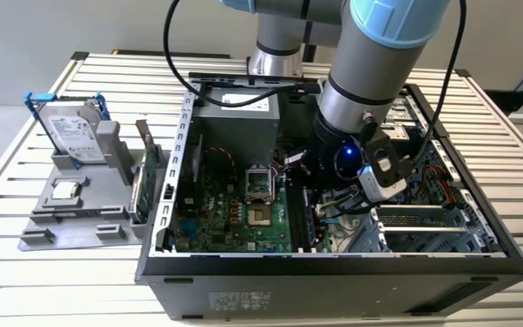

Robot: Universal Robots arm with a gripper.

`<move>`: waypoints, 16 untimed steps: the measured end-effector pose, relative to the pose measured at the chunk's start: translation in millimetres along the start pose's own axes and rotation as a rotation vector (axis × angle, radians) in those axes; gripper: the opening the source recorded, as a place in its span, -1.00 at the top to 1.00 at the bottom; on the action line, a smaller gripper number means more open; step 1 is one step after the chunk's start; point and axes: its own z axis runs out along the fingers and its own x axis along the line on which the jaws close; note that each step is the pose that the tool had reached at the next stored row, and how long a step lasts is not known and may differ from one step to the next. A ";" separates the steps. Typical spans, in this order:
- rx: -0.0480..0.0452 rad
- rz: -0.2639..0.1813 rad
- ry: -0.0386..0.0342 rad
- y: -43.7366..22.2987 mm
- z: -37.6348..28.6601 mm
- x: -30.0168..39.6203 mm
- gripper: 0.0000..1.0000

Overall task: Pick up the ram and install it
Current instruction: 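Press down the ram until it locks into place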

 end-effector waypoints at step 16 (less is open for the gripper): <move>0.0026 -0.089 0.0005 0.1 0.1 0.1 1.00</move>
